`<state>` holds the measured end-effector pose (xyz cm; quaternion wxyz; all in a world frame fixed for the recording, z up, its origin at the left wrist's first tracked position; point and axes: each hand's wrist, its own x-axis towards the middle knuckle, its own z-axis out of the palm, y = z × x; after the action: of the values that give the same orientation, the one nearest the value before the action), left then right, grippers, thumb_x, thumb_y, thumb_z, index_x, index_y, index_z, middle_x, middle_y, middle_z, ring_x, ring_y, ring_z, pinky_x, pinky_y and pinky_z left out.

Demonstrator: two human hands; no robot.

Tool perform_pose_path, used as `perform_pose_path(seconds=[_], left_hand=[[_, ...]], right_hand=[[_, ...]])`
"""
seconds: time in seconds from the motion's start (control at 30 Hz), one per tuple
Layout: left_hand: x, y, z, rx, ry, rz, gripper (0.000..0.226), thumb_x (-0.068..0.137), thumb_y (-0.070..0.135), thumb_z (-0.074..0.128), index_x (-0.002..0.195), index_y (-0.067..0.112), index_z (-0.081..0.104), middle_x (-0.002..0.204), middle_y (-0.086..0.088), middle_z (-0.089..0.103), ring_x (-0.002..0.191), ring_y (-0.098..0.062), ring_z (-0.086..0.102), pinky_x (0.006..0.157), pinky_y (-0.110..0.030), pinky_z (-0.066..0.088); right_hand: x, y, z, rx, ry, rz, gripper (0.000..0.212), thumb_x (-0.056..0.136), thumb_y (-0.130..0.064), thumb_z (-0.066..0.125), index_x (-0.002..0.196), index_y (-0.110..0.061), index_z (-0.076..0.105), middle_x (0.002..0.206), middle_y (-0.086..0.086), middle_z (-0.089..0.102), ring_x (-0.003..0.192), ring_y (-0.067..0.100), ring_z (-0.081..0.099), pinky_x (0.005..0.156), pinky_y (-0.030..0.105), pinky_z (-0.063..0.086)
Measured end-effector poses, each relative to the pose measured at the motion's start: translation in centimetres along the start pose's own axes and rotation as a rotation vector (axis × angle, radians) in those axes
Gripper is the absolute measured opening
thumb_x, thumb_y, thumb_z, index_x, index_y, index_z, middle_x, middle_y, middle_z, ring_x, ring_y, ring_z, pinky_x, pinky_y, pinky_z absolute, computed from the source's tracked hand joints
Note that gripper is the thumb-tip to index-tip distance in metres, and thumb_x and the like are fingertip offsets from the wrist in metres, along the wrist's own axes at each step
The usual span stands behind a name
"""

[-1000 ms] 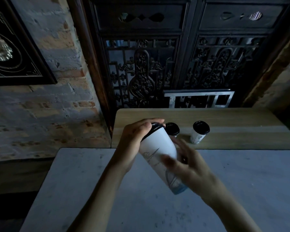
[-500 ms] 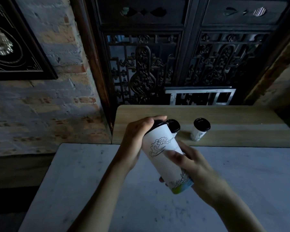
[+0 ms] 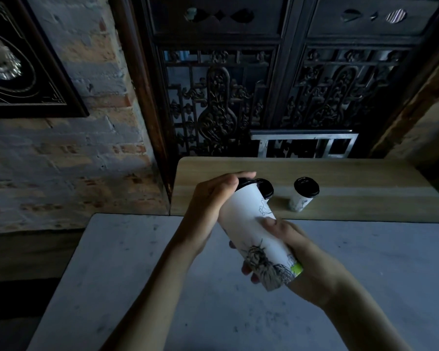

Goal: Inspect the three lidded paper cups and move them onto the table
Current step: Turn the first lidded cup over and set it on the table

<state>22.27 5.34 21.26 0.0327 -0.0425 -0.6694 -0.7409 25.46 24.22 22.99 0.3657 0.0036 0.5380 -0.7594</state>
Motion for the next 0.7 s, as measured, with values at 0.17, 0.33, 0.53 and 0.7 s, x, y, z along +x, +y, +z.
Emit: perform_pose_path(seconds=[0.17, 0.33, 0.53, 0.7], left_hand=[[0.2, -0.1, 0.5, 0.152, 0.062, -0.014, 0.040, 0.093, 0.039, 0.052, 0.114, 0.022, 0.080, 0.116, 0.014, 0.080, 0.115, 0.000, 0.068, 0.103, -0.026, 0.047], [0.1, 0.0, 0.6, 0.162, 0.050, 0.004, 0.049, 0.088, 0.053, 0.051, 0.116, 0.024, 0.079, 0.121, 0.012, 0.078, 0.121, -0.010, 0.068, 0.107, -0.039, 0.050], [-0.2, 0.3, 0.4, 0.017, 0.011, -0.013, 0.053, 0.090, 0.054, 0.051, 0.121, 0.020, 0.076, 0.125, -0.005, 0.077, 0.122, -0.024, 0.069, 0.110, -0.059, 0.047], [0.0, 0.1, 0.9, 0.078, 0.053, -0.032, 0.049, 0.083, 0.055, 0.053, 0.110, 0.024, 0.080, 0.117, 0.008, 0.080, 0.113, -0.008, 0.071, 0.103, -0.039, 0.051]], right_hand=[[0.0, 0.2, -0.2, -0.771, 0.266, -0.310, 0.068, 0.079, -0.049, 0.078, 0.141, -0.034, 0.051, 0.109, -0.009, 0.077, 0.096, 0.008, 0.075, 0.083, 0.037, 0.063], [0.3, 0.6, 0.2, -0.843, 0.242, -0.436, 0.069, 0.083, -0.036, 0.080, 0.143, -0.033, 0.045, 0.105, -0.010, 0.072, 0.092, 0.016, 0.075, 0.070, 0.036, 0.062], [-0.1, 0.0, -0.8, -0.001, -0.038, -0.079, 0.063, 0.079, -0.033, 0.076, 0.134, -0.004, 0.063, 0.109, 0.023, 0.072, 0.082, 0.040, 0.070, 0.065, 0.038, 0.059], [-0.3, -0.1, -0.3, -0.450, 0.137, -0.278, 0.047, 0.083, -0.033, 0.072, 0.128, -0.037, 0.062, 0.106, -0.004, 0.080, 0.092, 0.014, 0.078, 0.080, 0.031, 0.063]])
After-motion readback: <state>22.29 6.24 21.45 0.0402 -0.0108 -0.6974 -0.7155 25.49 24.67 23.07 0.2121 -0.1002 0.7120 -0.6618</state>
